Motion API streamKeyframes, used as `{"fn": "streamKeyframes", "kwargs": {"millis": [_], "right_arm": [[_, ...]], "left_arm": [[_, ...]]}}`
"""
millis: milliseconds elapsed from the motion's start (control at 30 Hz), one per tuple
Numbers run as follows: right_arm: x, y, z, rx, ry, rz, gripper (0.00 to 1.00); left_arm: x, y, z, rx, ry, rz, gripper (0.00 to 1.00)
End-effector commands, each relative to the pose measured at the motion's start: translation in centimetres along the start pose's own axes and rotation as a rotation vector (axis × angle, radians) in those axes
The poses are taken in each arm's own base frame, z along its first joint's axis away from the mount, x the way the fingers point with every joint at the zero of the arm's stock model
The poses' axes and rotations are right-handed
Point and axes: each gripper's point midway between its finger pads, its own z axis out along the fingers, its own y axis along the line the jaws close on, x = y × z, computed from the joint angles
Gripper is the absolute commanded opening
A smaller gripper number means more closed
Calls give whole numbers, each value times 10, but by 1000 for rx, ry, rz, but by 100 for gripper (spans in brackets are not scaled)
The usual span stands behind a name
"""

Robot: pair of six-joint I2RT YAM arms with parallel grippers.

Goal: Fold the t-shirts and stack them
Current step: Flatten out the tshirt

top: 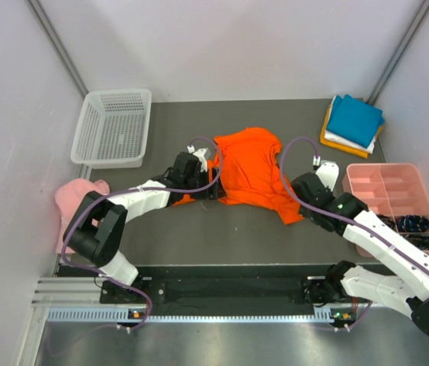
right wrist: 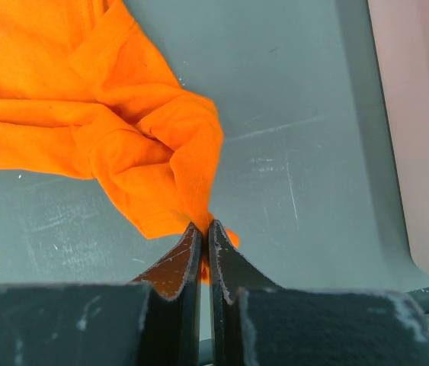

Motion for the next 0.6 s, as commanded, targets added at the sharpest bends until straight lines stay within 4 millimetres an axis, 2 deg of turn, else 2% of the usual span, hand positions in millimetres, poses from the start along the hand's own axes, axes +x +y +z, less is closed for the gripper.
{"fn": "streamKeyframes", "kwargs": {"millis": [0, 400, 567], "right_arm": [[-6, 0, -2, 0, -34, 20, 0], [-6, 3, -1, -7, -28, 17, 0], [-6, 5, 0, -9, -26, 15, 0]], "left_arm": [[-18, -9, 0, 27, -51, 23, 73], [-19, 6, -8, -14, -71, 4, 74], [-17, 2, -8, 52, -67, -68, 73]]}}
